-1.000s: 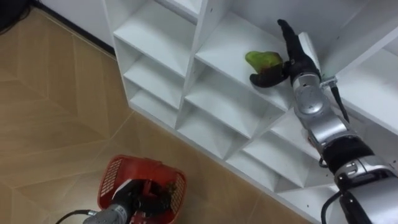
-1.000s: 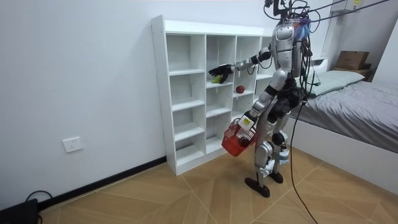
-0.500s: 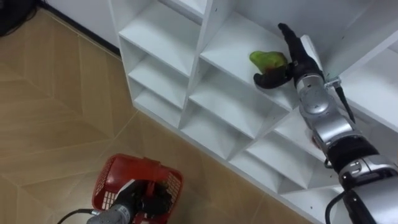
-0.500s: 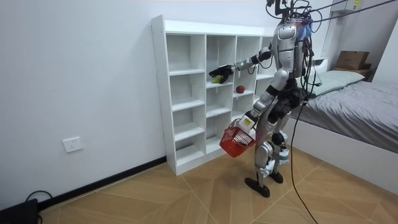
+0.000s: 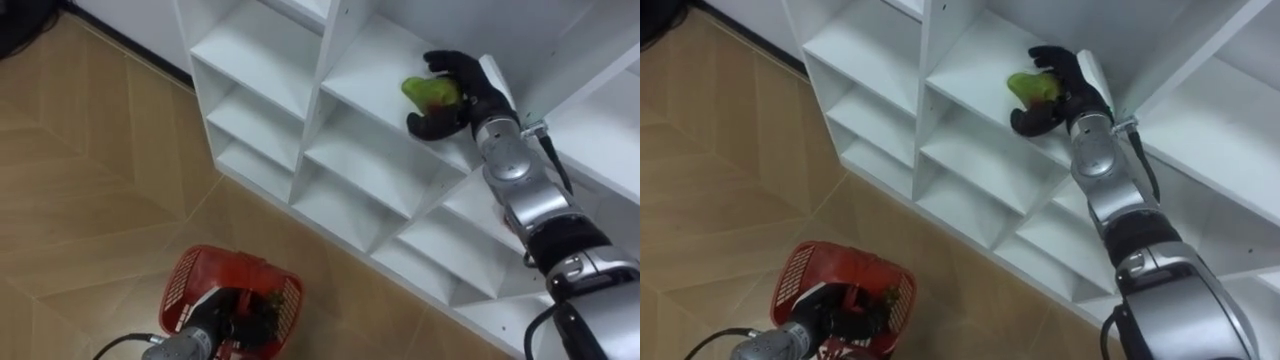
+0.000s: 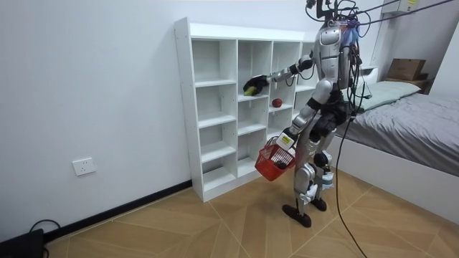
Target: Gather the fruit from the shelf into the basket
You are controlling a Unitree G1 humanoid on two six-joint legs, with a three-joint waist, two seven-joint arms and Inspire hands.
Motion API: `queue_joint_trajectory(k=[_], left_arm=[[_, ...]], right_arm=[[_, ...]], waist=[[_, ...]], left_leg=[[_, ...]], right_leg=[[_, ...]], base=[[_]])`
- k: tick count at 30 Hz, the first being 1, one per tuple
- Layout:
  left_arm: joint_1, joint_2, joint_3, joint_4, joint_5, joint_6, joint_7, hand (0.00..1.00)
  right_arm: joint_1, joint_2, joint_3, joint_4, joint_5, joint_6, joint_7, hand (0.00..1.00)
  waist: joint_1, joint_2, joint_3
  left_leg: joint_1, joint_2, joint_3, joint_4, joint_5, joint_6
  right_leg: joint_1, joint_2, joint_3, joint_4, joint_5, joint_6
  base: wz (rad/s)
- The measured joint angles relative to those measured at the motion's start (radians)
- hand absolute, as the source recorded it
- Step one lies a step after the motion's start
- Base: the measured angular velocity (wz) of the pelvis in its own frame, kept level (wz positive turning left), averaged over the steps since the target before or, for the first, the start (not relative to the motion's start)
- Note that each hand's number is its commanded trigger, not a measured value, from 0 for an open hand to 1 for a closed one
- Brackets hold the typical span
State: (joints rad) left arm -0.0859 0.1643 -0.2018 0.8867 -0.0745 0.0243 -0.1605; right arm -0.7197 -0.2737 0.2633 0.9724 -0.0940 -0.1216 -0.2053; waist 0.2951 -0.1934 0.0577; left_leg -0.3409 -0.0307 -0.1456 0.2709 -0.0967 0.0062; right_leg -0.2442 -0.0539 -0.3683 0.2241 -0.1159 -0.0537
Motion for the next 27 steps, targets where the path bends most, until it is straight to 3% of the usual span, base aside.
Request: queue_joint_trajectory(k=[13,27], left_arm=[[-0.004,-0.019,0.0,-0.001,-0.001,0.0,0.004,1.0],[-0.004,-0.02,0.001,-0.001,0.0,0.0,0.004,1.0]], right_arm=[[0.0,0.0,0.0,-0.001,-0.011,0.003,0.0,1.0],[0.001,0.0,-0.001,0.001,-0.012,0.009,0.013,1.0]], waist=[[0.006,0.024,-0.0004],[0.006,0.024,-0.0007]], left_leg=[[-0.001,0.0,0.005,-0.001,0.001,0.001],[0.004,-0.001,0.006,0.0,0.002,0.002]], right_leg=[[-0.002,-0.001,0.005,0.001,0.001,0.001],[-0.002,-0.004,0.007,0.013,0.0,0.002]], base=[[0.0],[0.0]])
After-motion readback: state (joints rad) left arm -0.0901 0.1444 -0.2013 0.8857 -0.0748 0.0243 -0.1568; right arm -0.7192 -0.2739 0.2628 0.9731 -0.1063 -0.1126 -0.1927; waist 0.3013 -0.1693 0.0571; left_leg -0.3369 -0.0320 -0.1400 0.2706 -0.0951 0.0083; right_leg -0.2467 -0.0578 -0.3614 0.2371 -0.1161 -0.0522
